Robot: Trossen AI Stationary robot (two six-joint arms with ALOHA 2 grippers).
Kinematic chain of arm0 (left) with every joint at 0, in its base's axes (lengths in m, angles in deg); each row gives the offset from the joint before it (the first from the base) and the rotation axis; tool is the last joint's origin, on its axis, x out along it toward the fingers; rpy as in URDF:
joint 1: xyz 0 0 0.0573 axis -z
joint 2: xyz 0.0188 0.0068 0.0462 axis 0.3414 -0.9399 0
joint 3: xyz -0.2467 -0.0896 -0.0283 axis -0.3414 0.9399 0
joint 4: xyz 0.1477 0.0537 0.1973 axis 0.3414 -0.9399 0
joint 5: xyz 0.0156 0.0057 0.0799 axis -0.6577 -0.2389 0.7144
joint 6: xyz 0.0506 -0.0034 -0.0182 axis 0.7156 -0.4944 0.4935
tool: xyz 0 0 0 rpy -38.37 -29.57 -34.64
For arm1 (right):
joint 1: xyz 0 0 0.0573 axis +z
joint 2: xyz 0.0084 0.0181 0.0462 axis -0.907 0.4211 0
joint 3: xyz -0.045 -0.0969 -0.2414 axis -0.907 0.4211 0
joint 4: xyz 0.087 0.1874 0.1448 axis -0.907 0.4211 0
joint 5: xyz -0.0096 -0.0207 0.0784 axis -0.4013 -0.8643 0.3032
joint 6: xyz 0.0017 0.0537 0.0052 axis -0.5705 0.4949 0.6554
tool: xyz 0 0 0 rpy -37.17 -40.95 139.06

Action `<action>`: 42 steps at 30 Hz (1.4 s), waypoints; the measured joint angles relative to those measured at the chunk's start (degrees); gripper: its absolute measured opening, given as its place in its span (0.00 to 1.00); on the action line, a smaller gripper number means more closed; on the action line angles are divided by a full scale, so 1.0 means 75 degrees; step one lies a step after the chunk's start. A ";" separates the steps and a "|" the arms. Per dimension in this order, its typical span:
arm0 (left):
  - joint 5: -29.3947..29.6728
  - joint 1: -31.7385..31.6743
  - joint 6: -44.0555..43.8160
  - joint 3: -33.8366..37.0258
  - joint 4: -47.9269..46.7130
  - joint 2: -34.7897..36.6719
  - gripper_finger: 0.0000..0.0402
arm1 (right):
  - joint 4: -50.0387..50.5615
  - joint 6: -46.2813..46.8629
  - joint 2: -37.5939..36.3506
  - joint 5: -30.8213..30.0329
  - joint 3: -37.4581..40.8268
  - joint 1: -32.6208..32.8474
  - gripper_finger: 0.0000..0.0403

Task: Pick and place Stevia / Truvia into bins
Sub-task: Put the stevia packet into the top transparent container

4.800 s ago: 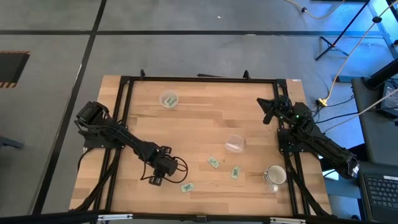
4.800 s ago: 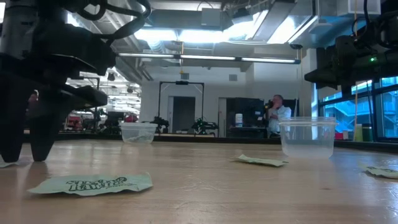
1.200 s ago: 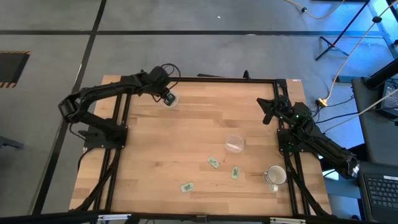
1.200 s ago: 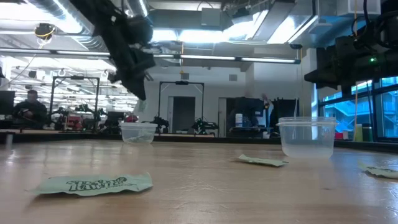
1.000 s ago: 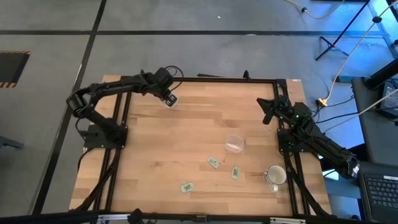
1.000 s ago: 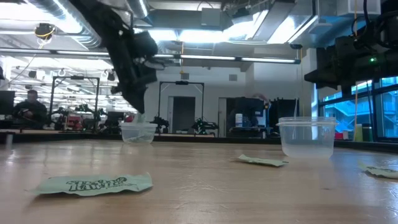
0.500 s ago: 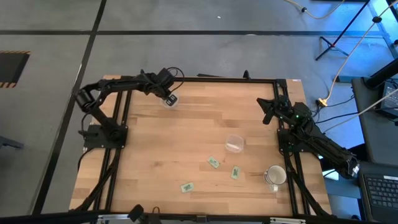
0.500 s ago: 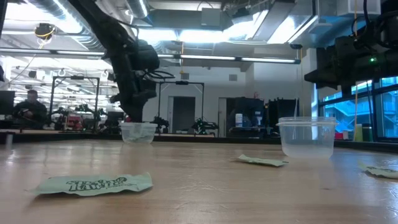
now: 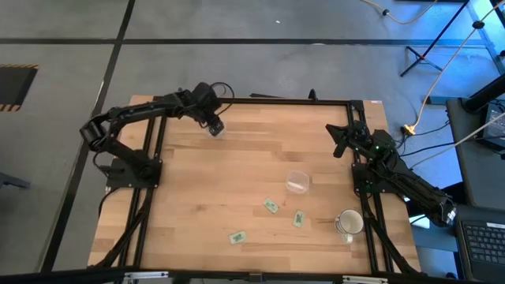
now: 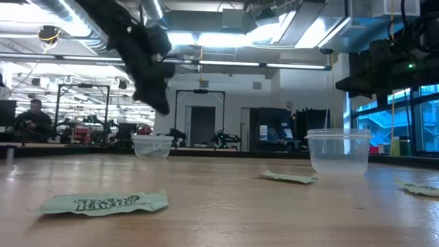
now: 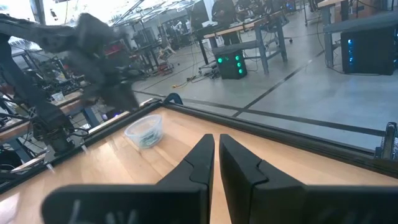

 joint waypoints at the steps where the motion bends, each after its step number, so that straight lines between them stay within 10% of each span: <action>1: -0.0526 0.0148 0.0095 0.0000 0.0002 0.0123 0.25 | 0.0002 0.0000 0.0000 0.0003 -0.0001 0.0001 0.07; 7: -0.2267 0.1957 0.1004 0.0000 0.0047 0.0738 0.23 | 0.0001 0.0001 0.0000 0.0003 0.0001 0.0000 0.07; 19: -0.1758 0.6052 -0.0303 -0.0003 0.1691 0.0028 0.32 | -0.0001 0.0028 0.0000 0.0004 -0.0001 -0.0001 0.07; 42: -0.2329 0.7377 -0.0992 0.0003 0.4982 -0.3374 0.36 | -0.0003 0.0023 0.0029 0.0006 -0.0001 0.0013 0.07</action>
